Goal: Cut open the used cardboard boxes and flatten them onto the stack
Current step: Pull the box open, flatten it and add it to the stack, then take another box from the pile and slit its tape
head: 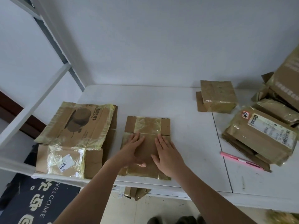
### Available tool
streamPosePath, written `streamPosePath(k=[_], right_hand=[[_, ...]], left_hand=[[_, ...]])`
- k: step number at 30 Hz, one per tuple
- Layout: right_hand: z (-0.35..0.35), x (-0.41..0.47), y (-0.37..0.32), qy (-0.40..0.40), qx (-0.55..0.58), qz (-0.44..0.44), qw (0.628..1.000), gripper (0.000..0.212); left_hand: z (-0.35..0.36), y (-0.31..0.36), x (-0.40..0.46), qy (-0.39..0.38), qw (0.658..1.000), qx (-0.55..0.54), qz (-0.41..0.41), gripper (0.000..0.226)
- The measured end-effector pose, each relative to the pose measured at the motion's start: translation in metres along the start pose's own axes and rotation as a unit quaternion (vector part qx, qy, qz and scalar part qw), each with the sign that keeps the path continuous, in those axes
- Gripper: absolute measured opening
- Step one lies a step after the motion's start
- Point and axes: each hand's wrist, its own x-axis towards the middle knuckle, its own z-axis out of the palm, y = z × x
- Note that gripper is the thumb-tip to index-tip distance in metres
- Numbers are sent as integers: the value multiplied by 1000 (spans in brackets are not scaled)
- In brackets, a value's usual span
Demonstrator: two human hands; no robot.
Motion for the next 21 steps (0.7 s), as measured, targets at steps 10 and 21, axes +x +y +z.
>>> streamPosePath(k=[10, 21], right_hand=[[-60, -7, 14, -47, 238, 14, 970, 43], [-113, -93, 98, 281, -14, 125, 951, 34]], left_hand=[[-29, 48, -12, -27, 981, 184, -58, 112], [-30, 199, -6, 267, 888, 323, 191, 30]])
